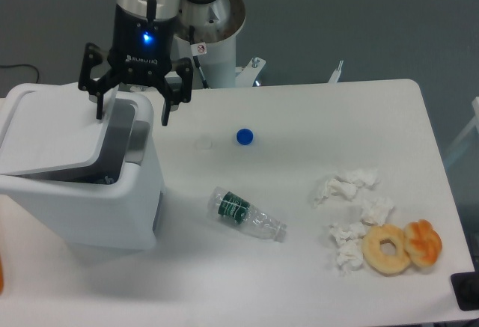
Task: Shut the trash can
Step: 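Press the lid down onto the can rim with the gripper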
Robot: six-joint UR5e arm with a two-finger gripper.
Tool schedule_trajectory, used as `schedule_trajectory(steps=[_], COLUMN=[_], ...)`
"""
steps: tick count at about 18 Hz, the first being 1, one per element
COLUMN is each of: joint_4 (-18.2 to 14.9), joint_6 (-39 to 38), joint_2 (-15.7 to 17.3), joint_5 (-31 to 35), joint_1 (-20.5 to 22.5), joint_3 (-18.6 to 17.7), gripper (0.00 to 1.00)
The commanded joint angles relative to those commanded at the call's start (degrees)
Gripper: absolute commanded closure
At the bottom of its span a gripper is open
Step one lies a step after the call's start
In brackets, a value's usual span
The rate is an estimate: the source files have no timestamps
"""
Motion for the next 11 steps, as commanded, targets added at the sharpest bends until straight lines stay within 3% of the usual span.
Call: schedule_trajectory(steps=[11], joint_4=[0.09], joint_6=[1.32], joint_2=[-1.94], joint_5=[0.71], joint_1=[1.32], joint_3=[-0.26], gripper=[0.00])
